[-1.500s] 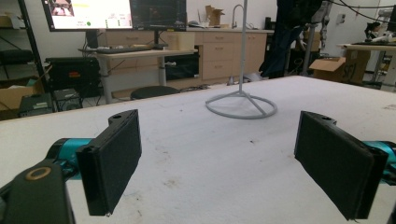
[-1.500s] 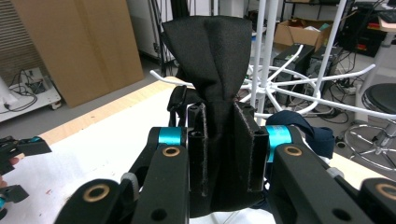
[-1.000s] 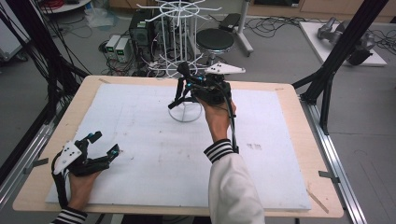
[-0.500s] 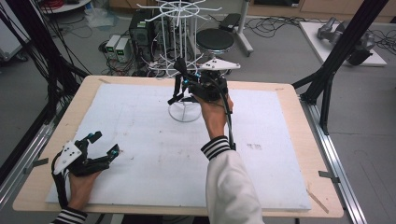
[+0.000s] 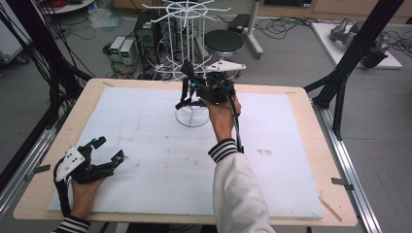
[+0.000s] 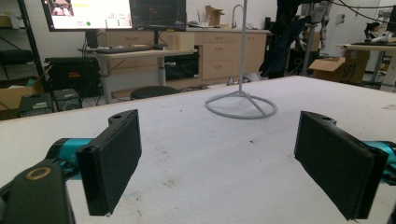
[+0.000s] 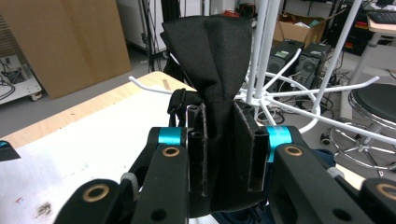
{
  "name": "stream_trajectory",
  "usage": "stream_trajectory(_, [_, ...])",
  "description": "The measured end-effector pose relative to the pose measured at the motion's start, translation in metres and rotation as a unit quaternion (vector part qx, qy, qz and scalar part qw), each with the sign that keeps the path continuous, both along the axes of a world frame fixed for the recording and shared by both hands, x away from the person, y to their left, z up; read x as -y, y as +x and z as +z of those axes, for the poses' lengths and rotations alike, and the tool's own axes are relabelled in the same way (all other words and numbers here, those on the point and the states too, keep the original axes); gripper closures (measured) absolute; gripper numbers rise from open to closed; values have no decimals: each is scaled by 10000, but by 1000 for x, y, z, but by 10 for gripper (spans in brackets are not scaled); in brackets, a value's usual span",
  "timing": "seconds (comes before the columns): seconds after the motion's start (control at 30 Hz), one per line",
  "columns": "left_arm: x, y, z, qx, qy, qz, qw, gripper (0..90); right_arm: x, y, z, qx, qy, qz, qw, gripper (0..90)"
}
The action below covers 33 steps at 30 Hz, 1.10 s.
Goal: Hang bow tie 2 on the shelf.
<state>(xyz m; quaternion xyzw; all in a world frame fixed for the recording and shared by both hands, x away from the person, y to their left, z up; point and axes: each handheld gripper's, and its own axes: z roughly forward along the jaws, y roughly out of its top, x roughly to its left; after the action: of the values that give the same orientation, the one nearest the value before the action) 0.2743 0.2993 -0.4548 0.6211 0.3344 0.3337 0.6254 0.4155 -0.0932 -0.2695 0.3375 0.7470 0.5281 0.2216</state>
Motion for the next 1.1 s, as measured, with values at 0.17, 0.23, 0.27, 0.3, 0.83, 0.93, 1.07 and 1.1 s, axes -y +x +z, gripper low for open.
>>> stream_trajectory(0.17, [0,0,0,-8,8,-3,10000,153,1,2,-2,-28,-67,-10,10000,765])
stream_trajectory(0.23, [0,0,0,-14,0,-8,10000,153,0,2,-2,-47,-94,-10,9999,765])
stream_trajectory(0.27, [0,0,0,-15,15,-10,10000,153,1,2,-2,-64,-108,-6,9999,764])
stream_trajectory(0.3, [0,0,0,-14,-2,-9,10000,153,1,3,-2,-65,-112,-2,9999,764])
stream_trajectory(0.83, [0,0,0,-17,9,-14,10000,153,0,3,-3,-60,-257,-40,9996,733])
stream_trajectory(0.93, [0,0,0,-17,11,-14,10000,153,1,3,-3,-71,-282,-47,9996,721])
stream_trajectory(1.07, [0,0,0,-10,5,-6,10000,152,1,2,-2,-58,-305,-33,9995,710])
stream_trajectory(1.1, [0,0,0,-18,8,-14,10000,153,1,2,-2,-64,-302,-24,9995,704])
